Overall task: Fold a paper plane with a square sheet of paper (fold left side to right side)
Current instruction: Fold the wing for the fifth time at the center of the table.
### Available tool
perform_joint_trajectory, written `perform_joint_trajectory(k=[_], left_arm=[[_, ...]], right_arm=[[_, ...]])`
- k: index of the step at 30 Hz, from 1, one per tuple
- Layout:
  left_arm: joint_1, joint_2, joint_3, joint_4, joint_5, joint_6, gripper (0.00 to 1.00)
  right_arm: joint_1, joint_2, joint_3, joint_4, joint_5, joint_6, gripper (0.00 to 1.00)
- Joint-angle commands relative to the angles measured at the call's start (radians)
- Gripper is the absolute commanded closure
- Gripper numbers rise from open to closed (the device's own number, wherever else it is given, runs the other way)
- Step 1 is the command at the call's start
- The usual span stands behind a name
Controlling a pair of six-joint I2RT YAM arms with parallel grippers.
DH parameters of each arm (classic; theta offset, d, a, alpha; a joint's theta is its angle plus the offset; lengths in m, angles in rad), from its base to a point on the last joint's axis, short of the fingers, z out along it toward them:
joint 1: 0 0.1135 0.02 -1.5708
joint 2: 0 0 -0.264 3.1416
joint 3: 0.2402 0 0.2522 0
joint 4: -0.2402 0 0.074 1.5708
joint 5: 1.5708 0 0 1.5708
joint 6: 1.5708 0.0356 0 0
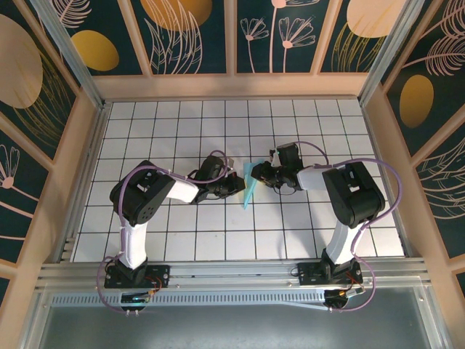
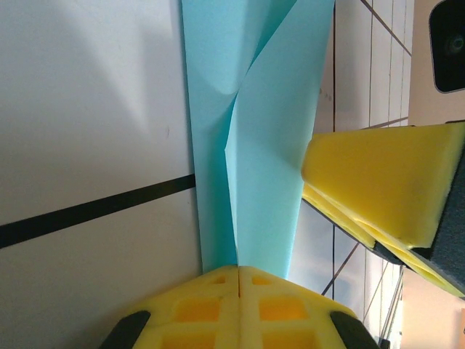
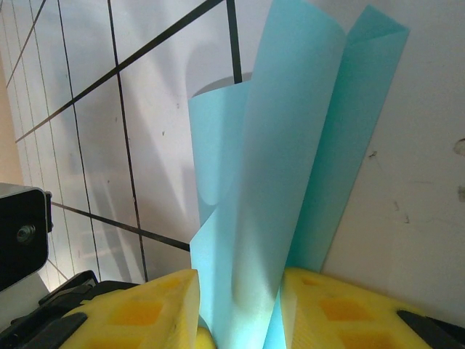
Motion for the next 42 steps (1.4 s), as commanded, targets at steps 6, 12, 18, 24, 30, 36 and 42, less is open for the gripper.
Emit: perform_joint_trajectory(k=[6,12,18,24,30,36,42], left_arm=[[0.012,0.077,0.000,-0.123,-0.105,0.037,1.00],[0.011,0.081,0.002,-0.128,-0.108,0.036,1.00],[0.011,0.078,0.002,-0.131,-0.111,0.037,1.00],[0.012,0.077,0.005,-0.138,-0.115,0.040,1.00],[0.012,0.071,0.001,-0.143,-0.122,0.040,1.00],[0.011,0.071,0.002,-0.148,-0.125,0.041,1.00],[0.012,0.071,0.003,-0.154,-0.130,0.041,1.00]], right_arm=[[0.003,-0.033,-0.005,-0.010,0.037,-0.010,0.64],[-0.002,-0.060,-0.004,-0.024,0.039,-0.018,0.63],[-0.019,-0.091,0.001,-0.075,0.064,-0.039,0.63],[-0.030,-0.131,0.015,-0.101,0.058,-0.081,0.78],[-0.028,-0.080,0.045,-0.078,0.006,-0.077,1.00],[-0.018,-0.039,0.056,-0.052,-0.017,-0.069,1.00],[-0.014,-0.011,0.061,-0.050,-0.022,-0.072,1.00]])
